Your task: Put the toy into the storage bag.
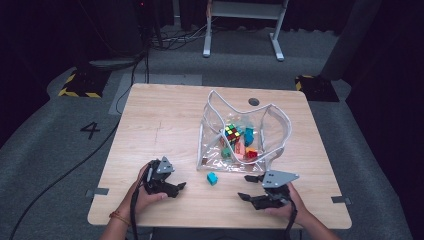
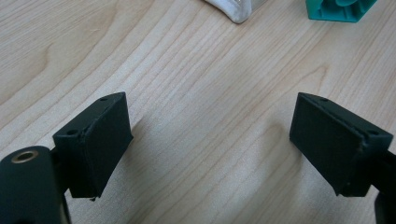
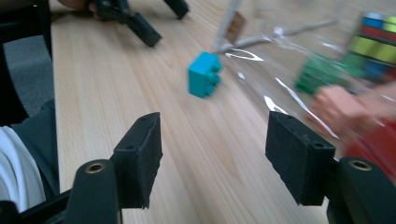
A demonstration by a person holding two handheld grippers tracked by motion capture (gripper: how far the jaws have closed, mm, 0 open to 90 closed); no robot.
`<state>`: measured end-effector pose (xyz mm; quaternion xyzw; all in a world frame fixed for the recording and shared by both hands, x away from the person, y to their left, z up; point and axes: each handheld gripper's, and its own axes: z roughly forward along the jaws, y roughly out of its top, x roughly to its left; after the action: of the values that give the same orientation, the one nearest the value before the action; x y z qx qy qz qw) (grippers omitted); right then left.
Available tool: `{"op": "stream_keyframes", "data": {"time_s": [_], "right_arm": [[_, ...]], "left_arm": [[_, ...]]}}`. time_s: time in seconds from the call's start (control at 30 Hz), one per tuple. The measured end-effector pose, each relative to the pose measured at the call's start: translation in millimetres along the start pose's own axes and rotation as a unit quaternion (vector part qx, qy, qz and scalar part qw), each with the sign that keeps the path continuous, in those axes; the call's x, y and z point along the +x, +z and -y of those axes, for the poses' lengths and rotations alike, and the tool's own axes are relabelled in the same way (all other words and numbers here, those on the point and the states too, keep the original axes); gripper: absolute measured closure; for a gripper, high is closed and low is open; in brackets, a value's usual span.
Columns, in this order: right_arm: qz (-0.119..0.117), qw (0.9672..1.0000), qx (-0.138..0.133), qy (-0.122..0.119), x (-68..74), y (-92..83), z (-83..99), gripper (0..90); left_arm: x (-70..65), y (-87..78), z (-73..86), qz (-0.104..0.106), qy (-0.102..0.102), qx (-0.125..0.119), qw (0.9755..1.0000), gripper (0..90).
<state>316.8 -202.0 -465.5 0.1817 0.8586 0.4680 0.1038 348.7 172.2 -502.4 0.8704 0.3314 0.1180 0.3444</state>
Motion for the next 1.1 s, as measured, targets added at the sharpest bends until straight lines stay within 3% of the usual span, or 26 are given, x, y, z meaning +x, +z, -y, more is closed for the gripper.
{"op": "stream_keyframes", "data": {"time_s": [0.03,0.07,0.2,0.37,0.5,0.7,0.77,0.8,0.9,0.97,1.1], "right_arm": [[-0.003,0.9999,0.003,-0.011,2.9,8.8,-3.4,36.9],[-0.004,0.9999,0.012,0.004,7.6,15.0,-5.8,37.0],[-0.018,0.9994,0.023,-0.016,11.7,40.6,-14.2,38.2],[-0.018,0.9987,0.028,-0.037,14.4,65.0,-22.2,38.3],[-0.003,0.9985,0.041,-0.035,14.6,80.8,-26.6,38.1],[0.01,0.9978,0.048,-0.046,13.3,93.9,-29.6,37.3],[0.014,0.9985,0.046,-0.028,13.5,98.5,-31.3,37.6],[0.015,0.9983,0.045,-0.035,11.6,100.0,-31.9,37.8],[0.016,0.9984,0.049,-0.023,11.3,106.5,-31.9,39.0],[0.013,0.9982,0.052,-0.027,10.6,109.0,-31.2,43.1],[0.009,0.9982,0.053,-0.025,12.3,108.0,-30.6,59.9]], "left_arm": [[0.0,0.0,0.0,0.0,0.0,0.0,1.0,12.7],[0.1,-0.1,0.0,0.0,0.001,0.001,1.0,12.7],[0.0,0.0,0.0,0.0,0.0,0.0,1.0,12.7],[0.0,0.0,0.0,0.0,0.0,0.0,1.0,12.8],[0.1,-0.1,0.0,0.0,0.001,0.0,1.0,12.7],[0.3,-0.1,-0.1,0.0,0.001,0.001,1.0,12.7],[0.3,-0.1,-0.1,0.0,0.001,0.001,1.0,12.7],[0.3,-0.1,-0.1,0.0,0.002,0.001,1.0,12.7],[0.3,0.0,0.0,0.0,0.001,0.001,1.0,12.7],[0.3,-0.1,0.0,0.0,0.001,0.001,1.0,12.7],[0.3,-0.1,0.0,0.0,0.001,0.001,1.0,12.7]]}}
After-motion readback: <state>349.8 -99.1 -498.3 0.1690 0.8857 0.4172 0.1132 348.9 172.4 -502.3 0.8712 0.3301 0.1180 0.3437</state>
